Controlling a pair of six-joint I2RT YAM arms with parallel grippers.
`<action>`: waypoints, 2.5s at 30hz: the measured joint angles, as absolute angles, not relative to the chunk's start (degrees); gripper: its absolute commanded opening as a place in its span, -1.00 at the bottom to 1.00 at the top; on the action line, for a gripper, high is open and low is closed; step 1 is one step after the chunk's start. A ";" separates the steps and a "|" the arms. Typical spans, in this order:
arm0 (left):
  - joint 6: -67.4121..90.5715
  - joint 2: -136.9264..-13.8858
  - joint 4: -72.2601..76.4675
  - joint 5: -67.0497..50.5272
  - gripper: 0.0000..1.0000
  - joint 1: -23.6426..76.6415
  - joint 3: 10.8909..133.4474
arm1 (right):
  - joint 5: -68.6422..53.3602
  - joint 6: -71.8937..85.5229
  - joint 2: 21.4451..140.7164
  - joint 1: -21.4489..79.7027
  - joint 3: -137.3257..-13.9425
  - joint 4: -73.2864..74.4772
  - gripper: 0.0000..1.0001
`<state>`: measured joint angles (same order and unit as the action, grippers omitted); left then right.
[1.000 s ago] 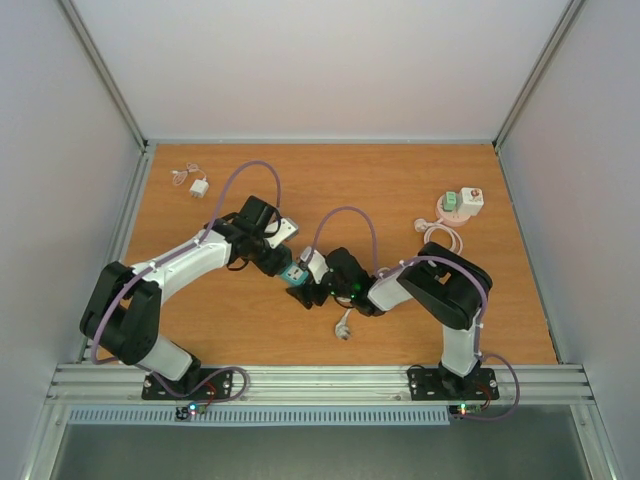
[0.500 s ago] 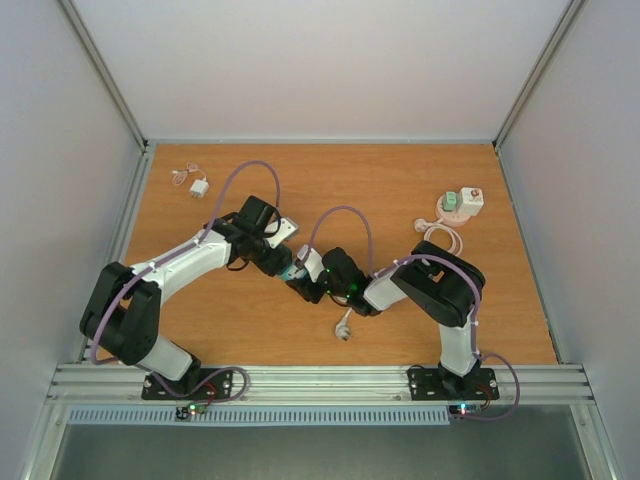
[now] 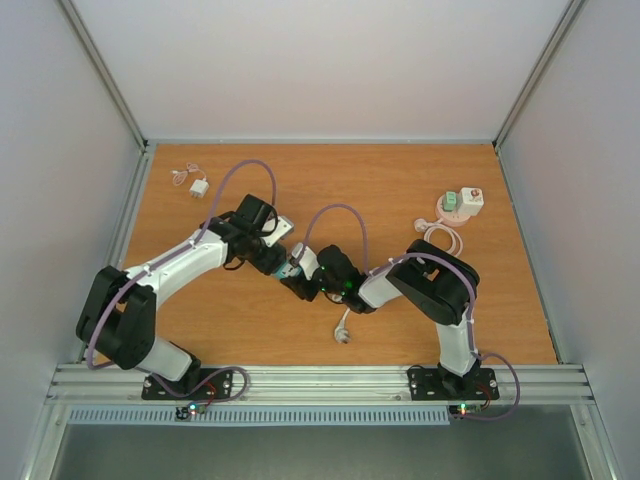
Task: Pull the plug off the socket
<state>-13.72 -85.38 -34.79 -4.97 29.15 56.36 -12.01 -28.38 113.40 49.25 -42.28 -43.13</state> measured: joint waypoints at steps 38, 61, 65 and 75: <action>-16.62 -82.13 -36.93 -22.59 -0.11 -1.06 59.02 | -11.94 -29.91 115.13 49.30 -45.71 -39.88 -0.65; -26.92 -96.62 -37.52 -37.36 -0.11 -29.43 60.14 | -12.75 -30.57 115.35 49.30 -46.78 -38.46 -0.64; -27.68 -98.96 -37.45 -38.33 -0.10 -30.20 61.43 | -12.80 -30.57 115.35 49.28 -46.83 -38.37 -0.63; -27.66 -103.88 -37.01 -40.66 -0.06 -30.68 64.99 | -12.95 -30.61 115.59 49.21 -47.33 -38.02 -0.63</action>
